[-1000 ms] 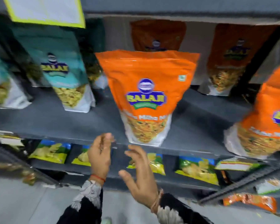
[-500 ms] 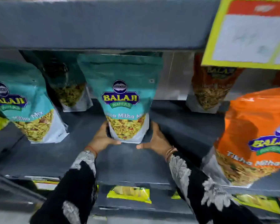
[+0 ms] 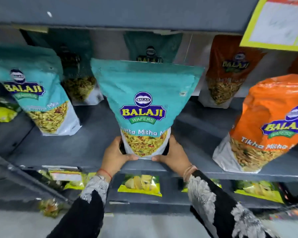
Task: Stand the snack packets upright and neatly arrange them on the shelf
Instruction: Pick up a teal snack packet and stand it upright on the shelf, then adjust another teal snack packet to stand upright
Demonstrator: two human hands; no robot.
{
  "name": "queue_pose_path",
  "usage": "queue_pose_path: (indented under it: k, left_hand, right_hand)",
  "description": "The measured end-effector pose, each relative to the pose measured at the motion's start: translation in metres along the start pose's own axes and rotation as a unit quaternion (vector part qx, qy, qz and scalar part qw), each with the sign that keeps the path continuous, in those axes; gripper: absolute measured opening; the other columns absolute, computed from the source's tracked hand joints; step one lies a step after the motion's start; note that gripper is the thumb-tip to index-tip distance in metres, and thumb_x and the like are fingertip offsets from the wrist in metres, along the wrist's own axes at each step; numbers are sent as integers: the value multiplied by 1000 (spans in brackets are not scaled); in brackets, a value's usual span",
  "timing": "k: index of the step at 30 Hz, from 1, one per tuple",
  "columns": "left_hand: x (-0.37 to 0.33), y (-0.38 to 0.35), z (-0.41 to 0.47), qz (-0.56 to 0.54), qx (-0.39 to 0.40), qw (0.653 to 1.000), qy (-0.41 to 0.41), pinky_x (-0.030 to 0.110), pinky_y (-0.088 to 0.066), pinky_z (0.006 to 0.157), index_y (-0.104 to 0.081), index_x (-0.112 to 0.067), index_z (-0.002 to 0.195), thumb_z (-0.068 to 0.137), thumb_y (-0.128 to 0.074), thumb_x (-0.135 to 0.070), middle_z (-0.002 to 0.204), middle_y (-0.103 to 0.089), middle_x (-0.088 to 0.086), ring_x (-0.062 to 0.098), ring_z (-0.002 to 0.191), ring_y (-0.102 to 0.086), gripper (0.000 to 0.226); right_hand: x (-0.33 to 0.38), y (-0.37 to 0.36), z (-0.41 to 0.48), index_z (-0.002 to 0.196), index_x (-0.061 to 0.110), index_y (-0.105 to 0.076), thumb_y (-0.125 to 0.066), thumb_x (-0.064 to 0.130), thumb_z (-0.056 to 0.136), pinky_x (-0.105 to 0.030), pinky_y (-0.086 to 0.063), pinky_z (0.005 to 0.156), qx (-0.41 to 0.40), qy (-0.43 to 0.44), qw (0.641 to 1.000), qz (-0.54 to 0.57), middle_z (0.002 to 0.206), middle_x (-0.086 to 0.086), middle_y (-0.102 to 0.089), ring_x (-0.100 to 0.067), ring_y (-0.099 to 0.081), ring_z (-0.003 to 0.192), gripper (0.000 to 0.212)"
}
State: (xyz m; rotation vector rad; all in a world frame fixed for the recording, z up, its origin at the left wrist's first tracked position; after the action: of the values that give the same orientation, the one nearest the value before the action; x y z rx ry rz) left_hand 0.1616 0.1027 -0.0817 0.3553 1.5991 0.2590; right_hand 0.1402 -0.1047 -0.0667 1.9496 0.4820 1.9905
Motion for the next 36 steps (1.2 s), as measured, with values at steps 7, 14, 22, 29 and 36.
queue_pose_path:
  k: [7,14,22,29,36]
  left_hand:
    - [2,4,-35,-5,-23,1000,5,52,-48,92,-51,-24,98,47,-85,-21,108,-63,8,27,105,-58,62]
    - [4,35,-30,12,-26,999,-22,40,-47,91,-52,-14,110,52,-86,-15,115,-63,7,23,107,-57,67]
    - [32,140,-53,-174,-292,940,-15,25,-49,86,-51,-6,116,62,-74,7,112,-57,17,20,105,-52,60]
    - [74,248,46,-111,-218,968,55,37,-30,112,-16,-13,144,58,-82,-13,151,-31,13,19,134,-34,108]
    - [65,252,34,-122,-186,974,-33,37,-45,100,-45,-6,126,55,-78,-28,126,-59,8,15,114,-57,81]
  right_hand:
    - [1,-5,-24,117,12,-40,-85,33,57,-30,-44,83,18,-5,998,-59,123,-10,-58,-25,-54,109,78]
    - [21,-30,-13,119,10,-39,-87,20,56,-24,-44,81,38,-14,999,-30,117,-3,-58,-23,-54,110,79]
    - [77,-79,-138,121,39,-40,-72,55,65,-18,-42,88,-152,158,976,13,117,36,-36,-2,-48,99,67]
    - [156,-220,64,140,5,-21,-81,8,65,-19,-30,107,80,57,992,81,136,-9,-41,-20,-36,130,96]
    - [137,-263,108,95,9,-55,-78,22,71,-13,-32,65,42,-1,999,-2,93,-9,-65,-19,-56,87,36]
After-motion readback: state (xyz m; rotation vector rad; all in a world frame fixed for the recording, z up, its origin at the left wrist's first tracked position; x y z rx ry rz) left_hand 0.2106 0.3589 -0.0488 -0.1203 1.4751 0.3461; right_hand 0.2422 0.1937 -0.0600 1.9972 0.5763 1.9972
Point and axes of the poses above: each hand's wrist, its own z-axis towards the middle knuckle, its own y-axis out of the back of the hand, x = y × z, the point moved 8 cm from there along z, towards the middle knuckle
